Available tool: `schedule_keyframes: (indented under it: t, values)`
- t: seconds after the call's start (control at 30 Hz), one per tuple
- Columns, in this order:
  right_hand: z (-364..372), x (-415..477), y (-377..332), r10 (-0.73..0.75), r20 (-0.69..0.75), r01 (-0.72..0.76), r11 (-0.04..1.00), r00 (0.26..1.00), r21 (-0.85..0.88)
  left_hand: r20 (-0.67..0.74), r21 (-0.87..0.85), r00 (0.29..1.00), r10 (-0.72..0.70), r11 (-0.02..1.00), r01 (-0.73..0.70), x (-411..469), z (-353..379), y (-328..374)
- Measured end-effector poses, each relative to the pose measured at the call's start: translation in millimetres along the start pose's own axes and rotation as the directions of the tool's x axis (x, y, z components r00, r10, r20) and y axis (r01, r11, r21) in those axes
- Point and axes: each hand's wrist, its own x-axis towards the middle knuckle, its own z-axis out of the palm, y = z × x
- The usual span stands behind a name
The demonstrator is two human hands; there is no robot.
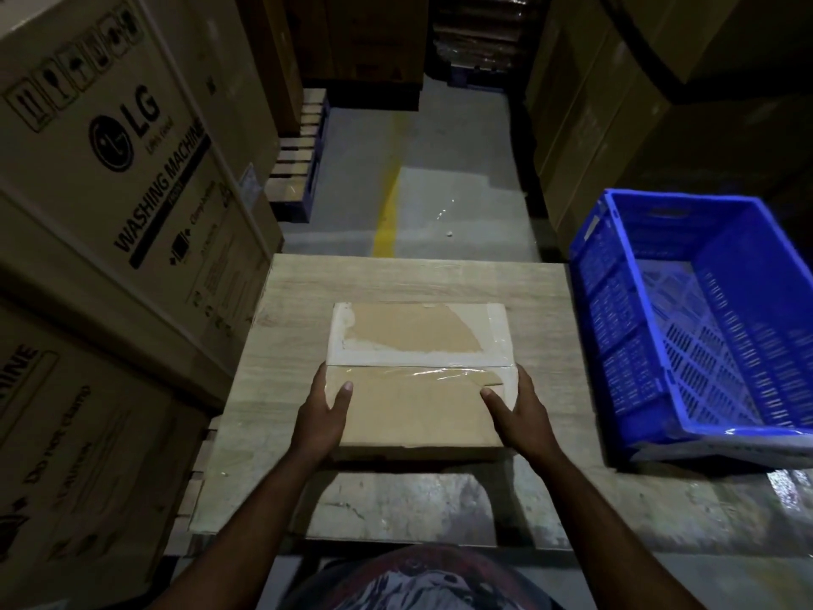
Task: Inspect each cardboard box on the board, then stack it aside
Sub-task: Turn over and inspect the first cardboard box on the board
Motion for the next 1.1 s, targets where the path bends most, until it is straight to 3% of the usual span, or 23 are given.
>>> schedule_keyframes:
  t: [0.1,0.2,0.37,0.53,0.77,0.93,1.1]
  values:
    - [-2,-5,11,-0.001,-0.007,0.002,0.997,1.000,0.071,-0.033,-0.074,0.993,-0.115,0.991,0.112,-2,5,-8]
    - [-5,-20,24,0.086,0.028,-0.089,0.976,0.996,0.196,-0.008,-0.174,0.976,-0.218,0.961,0.213,-11,4,-19]
    - [0,-43,40,0.201,0.066,-0.211,0.947,0.977,0.243,0.044,-0.274,0.967,-0.252,0.928,0.254,-33,4,-30]
    - [-3,-44,24,0.208,0.076,-0.221,0.924,0.975,0.313,0.007,-0.358,0.955,-0.295,0.891,0.278,-36,4,-16]
    - [-28,-47,-23,0.092,0.011,-0.089,0.921,0.996,0.380,0.052,-0.514,0.987,-0.149,0.844,0.154,-47,-22,16]
    - [-48,-39,-32,-0.012,-0.037,0.022,0.965,0.999,0.262,0.038,-0.404,0.999,0.014,0.915,0.003,-56,-29,37]
    - [-53,-36,-29,-0.081,-0.103,0.098,0.980,0.991,0.176,0.047,-0.404,0.999,0.011,0.915,0.009,-56,-42,40]
